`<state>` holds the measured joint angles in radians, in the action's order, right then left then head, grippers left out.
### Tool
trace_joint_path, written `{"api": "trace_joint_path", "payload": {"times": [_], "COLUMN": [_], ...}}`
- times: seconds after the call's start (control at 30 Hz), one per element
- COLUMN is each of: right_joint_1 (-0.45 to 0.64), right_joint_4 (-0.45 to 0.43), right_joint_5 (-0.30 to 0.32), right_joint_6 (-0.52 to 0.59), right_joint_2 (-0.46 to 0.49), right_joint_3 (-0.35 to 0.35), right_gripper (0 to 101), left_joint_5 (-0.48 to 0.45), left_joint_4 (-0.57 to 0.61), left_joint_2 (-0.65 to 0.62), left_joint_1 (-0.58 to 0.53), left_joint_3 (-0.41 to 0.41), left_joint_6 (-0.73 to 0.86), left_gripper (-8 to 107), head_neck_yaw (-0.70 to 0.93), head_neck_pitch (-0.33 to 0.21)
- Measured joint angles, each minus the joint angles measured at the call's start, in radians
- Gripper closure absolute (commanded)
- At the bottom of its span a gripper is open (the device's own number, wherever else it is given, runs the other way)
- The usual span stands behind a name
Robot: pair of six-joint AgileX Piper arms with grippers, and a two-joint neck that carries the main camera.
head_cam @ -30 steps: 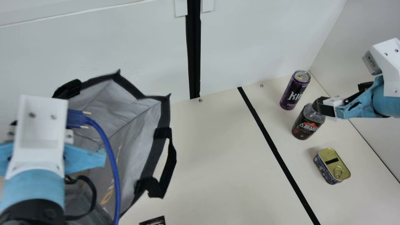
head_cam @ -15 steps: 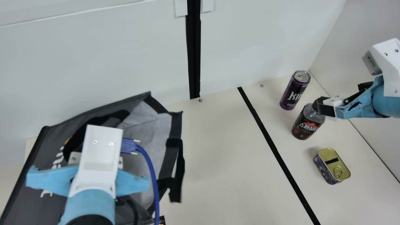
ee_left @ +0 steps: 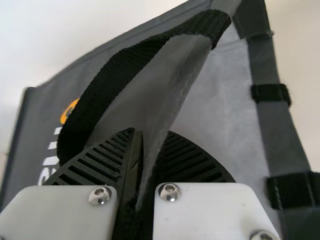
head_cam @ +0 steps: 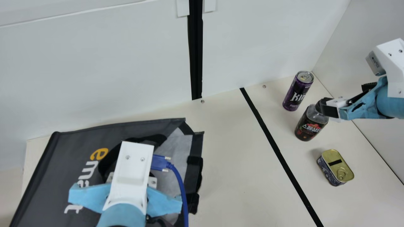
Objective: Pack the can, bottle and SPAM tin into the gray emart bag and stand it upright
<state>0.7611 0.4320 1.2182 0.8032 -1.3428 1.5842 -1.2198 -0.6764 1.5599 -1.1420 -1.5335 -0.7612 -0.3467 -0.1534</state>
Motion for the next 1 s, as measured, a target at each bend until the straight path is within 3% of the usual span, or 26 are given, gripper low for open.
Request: {"api": "trace_joint_path", "payload": {"times": [0.17, 0.67, 1.0], "right_joint_1": [0.0, 0.0, 0.0], "right_joint_4": [0.0, 0.0, 0.0], "right_joint_5": [0.0, 0.0, 0.0], "right_joint_6": [0.0, 0.0, 0.0], "right_joint_2": [0.0, 0.0, 0.0], "right_joint_3": [0.0, 0.0, 0.0], "right_gripper": [6, 6, 6], "left_joint_5": [0.028, 0.286, 0.446], "left_joint_4": [0.106, 0.405, 0.66], "left_joint_2": [0.002, -0.041, -0.07], "left_joint_1": [0.024, 0.192, 0.309], "left_joint_3": [-0.009, 0.162, 0.239], "left_joint_6": [0.01, 0.101, 0.268], "left_gripper": [107, 107, 107], "head_neck_yaw": [0.0, 0.0, 0.0], "head_neck_pitch": [0.0, 0.0, 0.0]}}
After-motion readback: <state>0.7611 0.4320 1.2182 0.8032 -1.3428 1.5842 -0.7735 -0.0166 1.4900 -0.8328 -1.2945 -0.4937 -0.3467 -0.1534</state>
